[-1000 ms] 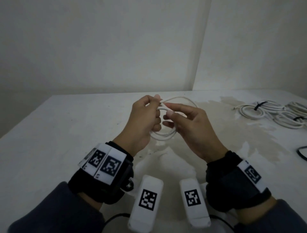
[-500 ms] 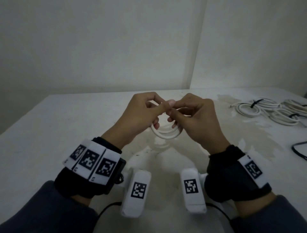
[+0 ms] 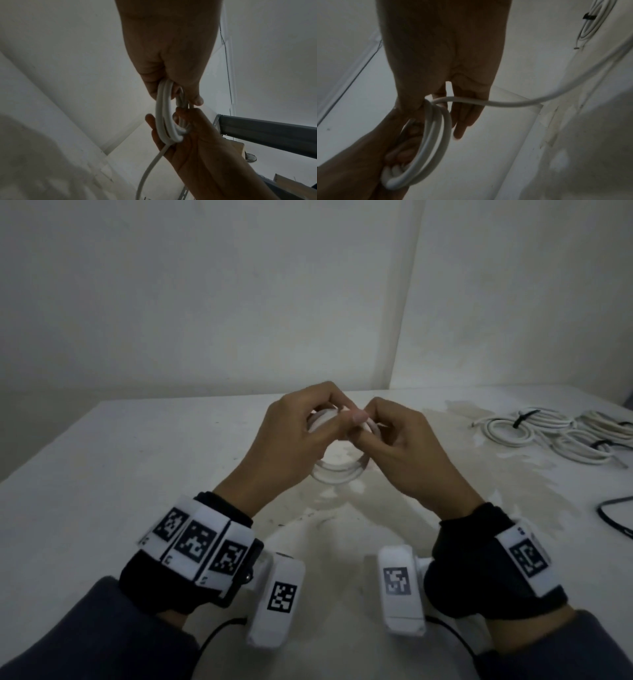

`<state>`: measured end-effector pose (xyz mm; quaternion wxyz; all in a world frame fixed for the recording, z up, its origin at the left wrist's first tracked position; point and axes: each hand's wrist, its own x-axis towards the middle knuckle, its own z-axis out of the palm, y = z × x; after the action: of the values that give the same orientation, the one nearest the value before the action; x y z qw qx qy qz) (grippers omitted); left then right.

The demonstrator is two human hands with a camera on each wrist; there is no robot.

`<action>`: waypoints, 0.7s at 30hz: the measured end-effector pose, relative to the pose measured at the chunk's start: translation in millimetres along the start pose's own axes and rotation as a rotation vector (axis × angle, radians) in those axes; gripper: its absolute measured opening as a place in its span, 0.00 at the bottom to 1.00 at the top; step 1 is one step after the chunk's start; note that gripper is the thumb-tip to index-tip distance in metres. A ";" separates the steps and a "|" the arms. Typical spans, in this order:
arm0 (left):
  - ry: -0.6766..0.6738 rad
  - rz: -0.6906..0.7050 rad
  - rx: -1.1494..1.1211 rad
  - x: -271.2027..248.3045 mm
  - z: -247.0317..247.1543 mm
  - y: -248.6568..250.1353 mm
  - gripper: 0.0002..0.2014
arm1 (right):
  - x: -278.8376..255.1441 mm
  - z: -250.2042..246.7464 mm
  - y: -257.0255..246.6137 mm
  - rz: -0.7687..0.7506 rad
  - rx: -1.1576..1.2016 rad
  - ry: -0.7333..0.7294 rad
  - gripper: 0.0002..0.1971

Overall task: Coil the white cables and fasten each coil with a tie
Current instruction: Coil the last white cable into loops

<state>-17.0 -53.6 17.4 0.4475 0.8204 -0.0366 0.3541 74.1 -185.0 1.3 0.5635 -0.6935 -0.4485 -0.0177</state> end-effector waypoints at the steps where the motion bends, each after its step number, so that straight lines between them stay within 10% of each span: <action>1: 0.017 0.021 -0.020 0.2 -0.1 -1.1 0.07 | -0.9 -1.6 -4.1 0.041 0.152 -0.064 0.07; 11: 0.097 0.166 -0.074 3.3 -1.9 -8.4 0.07 | -4.9 0.4 -11.2 0.241 0.861 -0.327 0.10; 16: -0.011 -0.368 -0.353 -1.3 6.8 -12.4 0.25 | -0.7 10.3 -8.7 0.326 1.010 -0.067 0.11; 18: -0.267 -0.626 -0.464 -9.1 13.3 -9.7 0.34 | 0.6 7.4 -5.5 0.313 1.100 0.048 0.09; 21: -0.578 -0.706 -0.482 -20.7 17.0 -10.0 0.22 | 2.9 1.3 0.2 0.276 1.127 0.150 0.07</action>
<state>-19.4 -65.9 -8.3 0.6876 0.7208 0.0398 -0.0781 75.4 -182.2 2.2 0.8727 -0.3357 -0.2531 0.2481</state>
